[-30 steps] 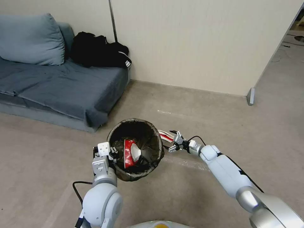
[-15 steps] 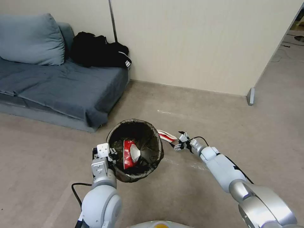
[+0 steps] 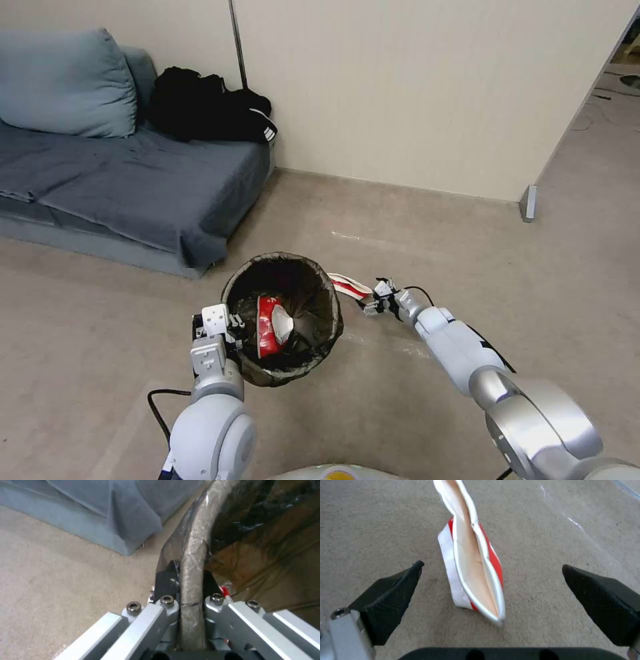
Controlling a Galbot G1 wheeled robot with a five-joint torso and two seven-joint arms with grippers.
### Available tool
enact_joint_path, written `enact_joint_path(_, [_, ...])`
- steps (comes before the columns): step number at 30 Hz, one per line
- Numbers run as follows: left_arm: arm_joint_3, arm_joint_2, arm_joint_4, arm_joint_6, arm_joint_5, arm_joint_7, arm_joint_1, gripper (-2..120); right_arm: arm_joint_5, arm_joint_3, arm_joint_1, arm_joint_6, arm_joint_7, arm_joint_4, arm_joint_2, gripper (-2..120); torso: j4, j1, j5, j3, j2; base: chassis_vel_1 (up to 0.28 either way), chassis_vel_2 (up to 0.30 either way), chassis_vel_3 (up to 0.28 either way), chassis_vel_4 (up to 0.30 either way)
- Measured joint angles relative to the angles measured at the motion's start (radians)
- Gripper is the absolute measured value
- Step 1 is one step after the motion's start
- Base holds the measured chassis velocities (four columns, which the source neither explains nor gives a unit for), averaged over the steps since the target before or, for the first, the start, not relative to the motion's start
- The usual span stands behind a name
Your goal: Pick up the trash bin, then pick up the garbage from the floor and place it into the trash bin.
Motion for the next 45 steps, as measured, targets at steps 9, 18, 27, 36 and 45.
enact_joint_path(9, [0.003, -0.002, -0.004, -0.003, 0.006, 0.001, 0.008, 1, -0.024, 0.002, 0.014, 0.000, 0.019, -0.025, 0.016, 100, 0.0000, 0.000, -0.0001, 0.000, 0.000, 0.000, 0.000, 0.000, 0.000])
enact_joint_path(18, [0.006, -0.007, -0.004, -0.004, 0.010, 0.002, 0.007, 1, -0.030, 0.003, 0.011, 0.000, 0.026, -0.046, 0.028, 86, -0.0001, 0.000, 0.0001, 0.000, 0.000, 0.000, 0.000, 0.000, 0.000])
enact_joint_path(27, [0.007, -0.008, 0.000, -0.008, 0.012, 0.002, 0.009, 1, -0.035, 0.005, 0.028, 0.001, 0.028, -0.084, 0.040, 52, 0.0000, 0.000, 0.0000, 0.000, 0.000, 0.000, 0.000, 0.000, 0.000])
enact_joint_path(36, [0.008, -0.008, 0.002, -0.010, 0.013, 0.003, 0.010, 1, -0.035, 0.004, 0.030, 0.002, 0.028, -0.086, 0.040, 21, 0.0000, 0.000, 0.0000, 0.000, 0.000, 0.000, 0.000, 0.000, 0.000])
enact_joint_path(45, [0.009, -0.008, 0.002, -0.011, 0.013, 0.003, 0.010, 1, -0.031, 0.004, 0.027, 0.010, 0.027, -0.082, 0.037, 1, -0.0001, 0.000, 0.0000, 0.000, 0.000, 0.000, 0.000, 0.000, 0.000])
